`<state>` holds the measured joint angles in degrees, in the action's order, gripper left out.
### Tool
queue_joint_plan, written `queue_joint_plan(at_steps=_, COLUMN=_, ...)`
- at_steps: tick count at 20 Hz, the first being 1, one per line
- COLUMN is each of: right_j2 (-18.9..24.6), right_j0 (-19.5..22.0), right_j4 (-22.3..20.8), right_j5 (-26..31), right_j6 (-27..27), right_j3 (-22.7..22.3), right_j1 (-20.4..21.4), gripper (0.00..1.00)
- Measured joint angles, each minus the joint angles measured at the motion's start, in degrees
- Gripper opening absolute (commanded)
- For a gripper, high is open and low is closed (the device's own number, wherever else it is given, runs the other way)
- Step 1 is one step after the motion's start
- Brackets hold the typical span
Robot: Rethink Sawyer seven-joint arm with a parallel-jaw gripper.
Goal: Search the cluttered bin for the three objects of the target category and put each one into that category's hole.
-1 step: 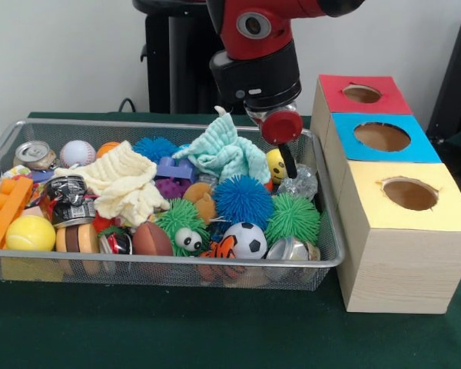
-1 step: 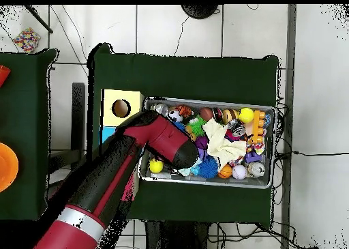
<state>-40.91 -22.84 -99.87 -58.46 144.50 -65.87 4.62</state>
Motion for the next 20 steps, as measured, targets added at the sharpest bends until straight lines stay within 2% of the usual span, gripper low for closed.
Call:
queue_joint_plan(at_steps=9, right_j2=0.38, right_j0=0.97, right_j4=1.36, right_j5=2.15, right_j6=0.00, right_j3=0.00, right_j1=0.07, gripper=1.00)
queue_joint_plan(at_steps=20, right_j2=5.34, right_j0=4.44, right_j4=3.07, right_j5=2.18, right_j6=0.00, right_j3=-0.01, right_j1=0.19, gripper=1.00)
